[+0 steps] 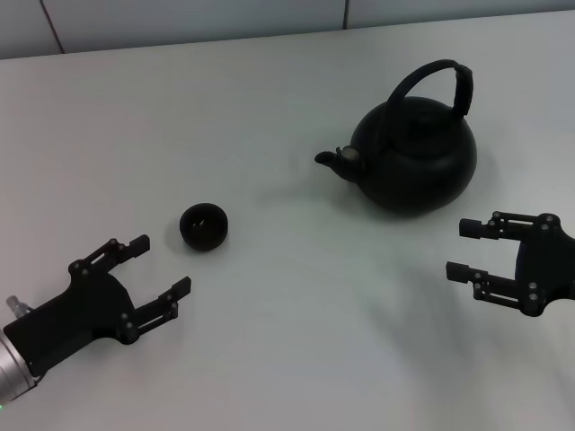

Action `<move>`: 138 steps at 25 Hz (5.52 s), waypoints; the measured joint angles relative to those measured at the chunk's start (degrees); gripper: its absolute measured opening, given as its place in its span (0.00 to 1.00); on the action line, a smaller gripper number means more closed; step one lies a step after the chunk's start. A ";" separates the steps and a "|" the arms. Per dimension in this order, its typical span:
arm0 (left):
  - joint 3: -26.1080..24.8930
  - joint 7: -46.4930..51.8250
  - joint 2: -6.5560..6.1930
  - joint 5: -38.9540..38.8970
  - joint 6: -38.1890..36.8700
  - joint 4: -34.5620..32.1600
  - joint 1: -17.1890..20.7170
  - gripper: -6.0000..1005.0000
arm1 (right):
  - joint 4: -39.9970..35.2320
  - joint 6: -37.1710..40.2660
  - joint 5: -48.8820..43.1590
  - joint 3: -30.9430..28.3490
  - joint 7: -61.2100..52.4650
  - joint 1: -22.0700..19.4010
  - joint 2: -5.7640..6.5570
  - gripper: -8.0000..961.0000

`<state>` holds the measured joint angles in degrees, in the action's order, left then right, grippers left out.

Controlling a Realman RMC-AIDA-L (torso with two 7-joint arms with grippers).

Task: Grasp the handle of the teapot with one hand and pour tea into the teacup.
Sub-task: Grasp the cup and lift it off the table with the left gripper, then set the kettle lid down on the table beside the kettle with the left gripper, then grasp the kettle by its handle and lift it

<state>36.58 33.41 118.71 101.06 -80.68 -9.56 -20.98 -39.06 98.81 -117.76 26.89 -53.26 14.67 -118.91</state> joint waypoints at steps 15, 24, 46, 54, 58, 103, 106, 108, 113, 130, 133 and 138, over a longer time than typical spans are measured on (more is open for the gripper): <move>-0.46 -0.24 0.38 -0.36 7.18 3.25 -5.78 0.80 | -0.17 -0.12 0.00 -0.09 -0.22 0.35 0.00 0.60; -0.75 -0.28 0.46 -0.43 11.09 5.60 -9.45 0.78 | -0.25 -0.12 0.00 -0.08 -0.28 0.62 0.00 0.60; -2.12 -3.18 0.46 -0.43 15.91 8.68 -13.29 0.76 | -0.23 0.59 0.09 -1.50 -0.40 0.96 0.00 0.60; -2.36 -3.19 0.46 -0.43 15.94 8.80 -13.46 0.73 | -0.23 0.60 0.20 -1.49 -0.42 1.09 0.00 0.60; -2.72 -3.15 0.46 -0.42 14.56 8.87 -13.47 0.71 | -0.23 0.59 0.31 -1.50 -0.41 1.08 0.00 0.60; -12.04 -10.83 0.46 0.10 26.02 22.49 -23.31 0.73 | -0.23 0.68 1.40 -1.49 -0.09 1.24 0.00 0.60; -12.77 -10.82 0.46 0.10 26.02 22.94 -23.32 0.73 | -0.23 0.68 1.40 -1.49 -0.09 1.24 0.00 0.60; -13.01 -10.83 0.46 0.09 26.02 22.98 -23.32 0.74 | -0.23 0.68 1.40 -1.49 -0.09 1.24 0.00 0.60; -13.03 -10.83 0.45 0.11 24.46 22.71 -22.73 0.79 | -0.15 0.70 1.40 -1.49 -0.09 1.10 0.00 0.60; -5.79 8.74 -0.66 0.21 -19.26 -10.45 1.46 0.80 | -0.10 0.75 1.60 -3.32 -0.05 1.07 0.02 0.60; -4.66 13.58 -0.77 0.24 -22.83 -18.14 6.47 0.80 | 0.09 0.77 1.62 -3.70 -0.04 1.07 0.00 0.60; -3.63 15.62 -1.16 0.69 -23.22 -21.01 8.07 0.80 | 0.19 0.72 1.65 -3.83 -0.02 0.98 -0.01 0.60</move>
<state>32.95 49.03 117.56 101.75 -103.90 -30.57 -12.91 -38.87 99.53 -116.11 23.07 -53.28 15.65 -118.91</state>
